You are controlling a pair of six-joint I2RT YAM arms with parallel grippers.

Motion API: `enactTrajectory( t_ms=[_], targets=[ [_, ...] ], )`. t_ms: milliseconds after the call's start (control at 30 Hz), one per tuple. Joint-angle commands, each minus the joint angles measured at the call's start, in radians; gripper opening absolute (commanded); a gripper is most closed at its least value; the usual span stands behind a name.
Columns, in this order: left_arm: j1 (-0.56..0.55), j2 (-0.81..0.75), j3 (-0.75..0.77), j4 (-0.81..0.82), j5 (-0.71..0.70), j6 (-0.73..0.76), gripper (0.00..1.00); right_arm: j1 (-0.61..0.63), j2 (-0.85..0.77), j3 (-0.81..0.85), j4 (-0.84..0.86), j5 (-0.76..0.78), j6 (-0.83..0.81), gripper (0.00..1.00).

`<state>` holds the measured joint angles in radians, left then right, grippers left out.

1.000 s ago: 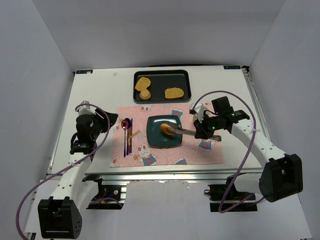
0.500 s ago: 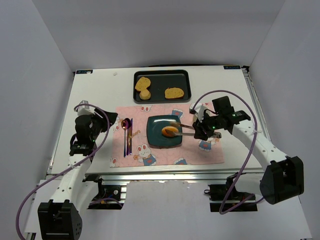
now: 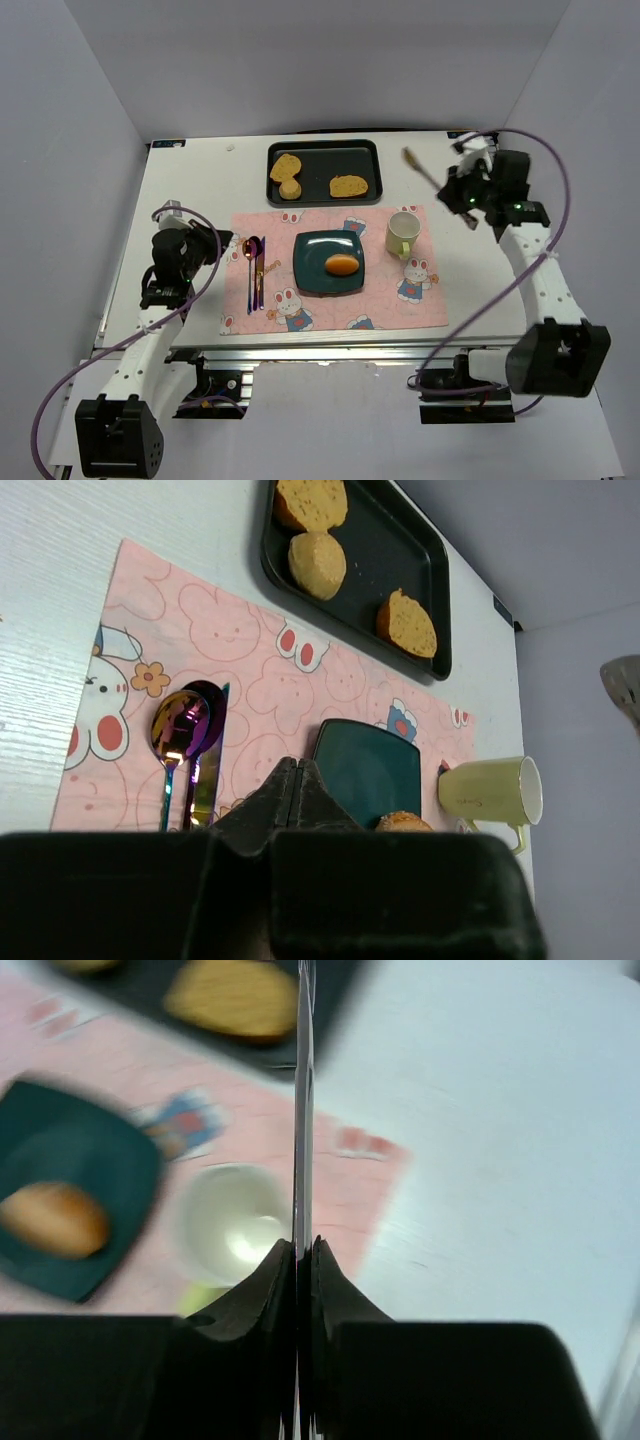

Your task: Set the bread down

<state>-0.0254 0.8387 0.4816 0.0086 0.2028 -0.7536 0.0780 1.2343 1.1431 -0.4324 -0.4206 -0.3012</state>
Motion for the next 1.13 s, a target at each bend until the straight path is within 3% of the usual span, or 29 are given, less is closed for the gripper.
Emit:
enactTrajectory(
  t_ms=[0,67,300,367,467,500,633,833,867,900,967,1033,1100],
  targets=[
    [-0.019,0.011,0.034,0.011,0.027,0.023,0.03,-0.17,0.102,-0.003,0.124,0.184,0.168,0.0],
    [-0.037,0.019,0.029,0.017,0.026,0.03,0.06,-0.223,0.155,-0.046,0.176,0.236,0.171,0.0],
    [-0.065,0.036,0.025,0.014,0.004,0.034,0.25,-0.257,0.266,-0.27,0.402,0.304,0.139,0.22],
    [-0.067,0.03,0.031,-0.002,-0.006,0.04,0.38,-0.262,0.306,-0.295,0.422,0.319,0.131,0.28],
    [-0.065,0.02,0.029,-0.016,-0.017,0.046,0.55,-0.267,0.349,-0.302,0.423,0.322,0.105,0.44],
    [-0.065,0.019,0.031,-0.031,-0.02,0.046,0.58,-0.267,0.355,-0.306,0.42,0.321,0.093,0.57],
    [-0.067,-0.003,0.029,-0.042,-0.034,0.043,0.66,-0.273,0.338,-0.307,0.39,0.312,0.048,0.88],
    [-0.067,-0.012,0.034,-0.061,-0.036,0.049,0.62,-0.27,0.228,-0.174,0.227,0.33,0.023,0.89],
    [-0.065,-0.013,0.035,-0.064,-0.036,0.051,0.58,-0.267,0.217,-0.139,0.2,0.329,0.025,0.89],
    [-0.065,-0.015,0.041,-0.067,-0.034,0.056,0.39,-0.259,0.193,-0.073,0.181,0.33,0.028,0.89],
    [-0.065,-0.016,0.052,-0.078,-0.032,0.062,0.15,-0.242,0.16,0.013,0.155,0.324,0.033,0.9],
    [-0.065,-0.021,0.055,-0.079,-0.028,0.063,0.1,-0.224,0.139,0.062,0.149,0.283,0.033,0.89],
    [-0.065,-0.026,0.055,-0.079,-0.028,0.065,0.13,-0.178,0.107,0.111,0.15,0.194,0.037,0.89]
  ],
)
